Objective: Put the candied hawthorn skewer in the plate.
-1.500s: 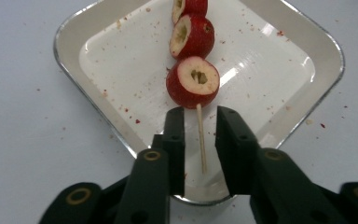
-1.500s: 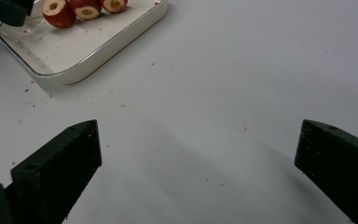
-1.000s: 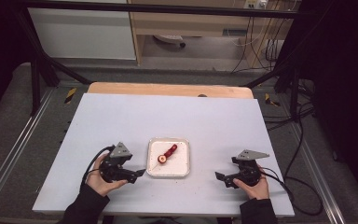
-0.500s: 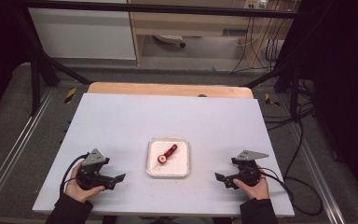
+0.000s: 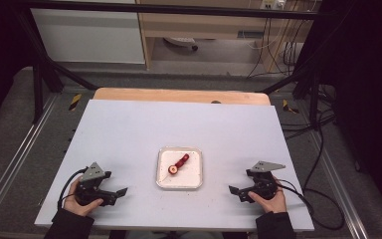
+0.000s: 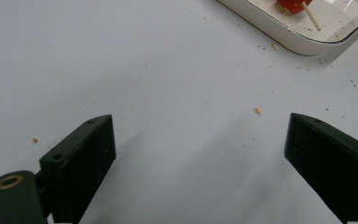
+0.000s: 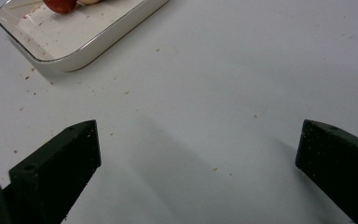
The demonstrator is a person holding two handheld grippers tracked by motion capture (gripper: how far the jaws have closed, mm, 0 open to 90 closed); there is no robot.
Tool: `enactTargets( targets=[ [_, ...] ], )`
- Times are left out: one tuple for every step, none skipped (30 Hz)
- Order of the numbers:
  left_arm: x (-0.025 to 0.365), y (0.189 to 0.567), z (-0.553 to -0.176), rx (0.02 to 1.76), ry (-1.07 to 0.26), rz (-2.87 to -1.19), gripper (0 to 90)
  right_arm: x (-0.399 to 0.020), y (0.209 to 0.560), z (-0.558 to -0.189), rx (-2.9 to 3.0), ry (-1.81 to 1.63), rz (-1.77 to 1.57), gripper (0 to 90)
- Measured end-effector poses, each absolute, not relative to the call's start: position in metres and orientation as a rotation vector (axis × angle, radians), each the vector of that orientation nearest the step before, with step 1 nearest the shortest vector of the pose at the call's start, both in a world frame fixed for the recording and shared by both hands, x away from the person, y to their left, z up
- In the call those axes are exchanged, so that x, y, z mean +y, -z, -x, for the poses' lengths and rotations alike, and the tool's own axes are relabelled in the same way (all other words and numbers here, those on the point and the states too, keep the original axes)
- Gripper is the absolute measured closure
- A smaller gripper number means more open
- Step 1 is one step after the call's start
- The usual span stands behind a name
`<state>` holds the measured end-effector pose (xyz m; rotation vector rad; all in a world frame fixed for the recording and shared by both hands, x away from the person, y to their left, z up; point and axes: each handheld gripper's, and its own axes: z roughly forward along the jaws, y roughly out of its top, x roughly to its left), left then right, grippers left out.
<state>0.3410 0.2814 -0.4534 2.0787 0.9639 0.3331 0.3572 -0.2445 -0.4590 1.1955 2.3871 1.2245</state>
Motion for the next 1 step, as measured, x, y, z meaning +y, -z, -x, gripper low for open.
enactTargets(
  targets=[
    [0.2814, 0.4536, -0.3412, 0.966, -0.332, -2.079, 8.7, -0.2444, 0.4591, -0.3571, 2.388, -1.227, -1.193, 0.5]
  ],
)
